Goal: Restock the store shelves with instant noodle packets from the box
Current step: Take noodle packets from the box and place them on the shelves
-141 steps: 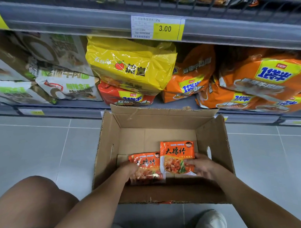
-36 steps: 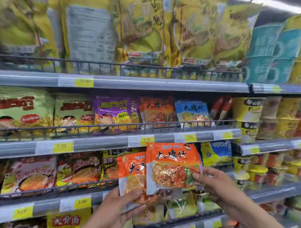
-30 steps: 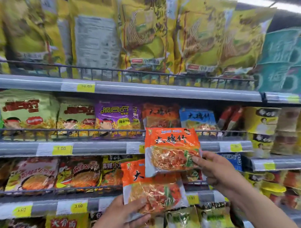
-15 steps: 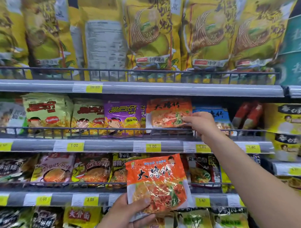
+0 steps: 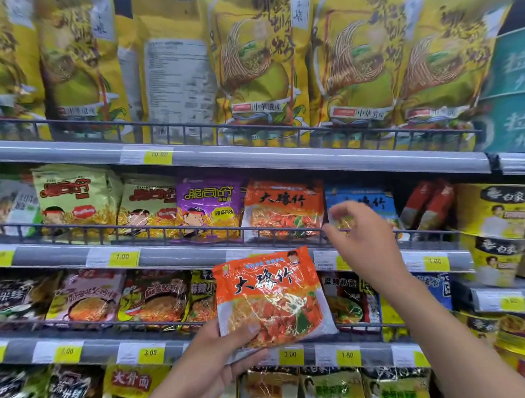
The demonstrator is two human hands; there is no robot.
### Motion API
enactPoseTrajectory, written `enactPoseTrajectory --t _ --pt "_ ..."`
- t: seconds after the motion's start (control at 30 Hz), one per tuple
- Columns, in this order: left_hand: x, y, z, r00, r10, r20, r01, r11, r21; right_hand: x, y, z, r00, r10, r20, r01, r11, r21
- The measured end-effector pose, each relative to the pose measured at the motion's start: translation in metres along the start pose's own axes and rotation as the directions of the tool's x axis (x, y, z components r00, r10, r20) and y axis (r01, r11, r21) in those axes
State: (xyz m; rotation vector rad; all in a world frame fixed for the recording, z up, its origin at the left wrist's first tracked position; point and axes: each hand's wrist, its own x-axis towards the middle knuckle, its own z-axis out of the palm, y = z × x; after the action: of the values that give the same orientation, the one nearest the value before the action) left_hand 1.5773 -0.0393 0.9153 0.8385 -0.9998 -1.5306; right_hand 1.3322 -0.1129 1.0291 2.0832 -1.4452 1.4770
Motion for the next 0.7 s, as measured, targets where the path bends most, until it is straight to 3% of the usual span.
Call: enactPoseTrajectory --t 0.2,0.3,0.4,0.47,0.6,0.7 --pt "0.018 0.03 0.016 0.989 0.15 0.006 -0.15 0.989 -0.013 -0.068 0.012 -0.004 0.946 -0.124 0.299 0.077 0.983 0.166" --pt "0.039 0.043 0.026 0.982 0.189 -0.001 -0.189 0.982 0.007 -0.071 0.024 0.007 0.958 -0.152 0.243 0.088 0.962 0.257" --pt "0.059 0.055 0.034 0.97 0.241 -0.032 -0.24 0.97 0.042 -0.062 0.027 0.014 0.983 -0.153 0.105 0.128 0.969 0.212" --pt "0.066 0.064 0.042 0.947 0.319 -0.037 -0.309 0.937 0.166 -0.052 0.025 0.016 0.99 -0.141 0.03 0.132 0.972 0.194" --pt "0.069 0.079 0.053 0.845 0.531 -0.063 -0.403 0.711 0.577 -0.027 0.022 0.021 0.986 -0.133 -0.102 0.146 0.981 0.128" --pt "0.076 0.081 0.053 0.713 0.701 -0.001 -0.399 0.407 0.821 -0.012 0.02 0.026 0.991 -0.088 -0.097 0.097 0.991 0.093"
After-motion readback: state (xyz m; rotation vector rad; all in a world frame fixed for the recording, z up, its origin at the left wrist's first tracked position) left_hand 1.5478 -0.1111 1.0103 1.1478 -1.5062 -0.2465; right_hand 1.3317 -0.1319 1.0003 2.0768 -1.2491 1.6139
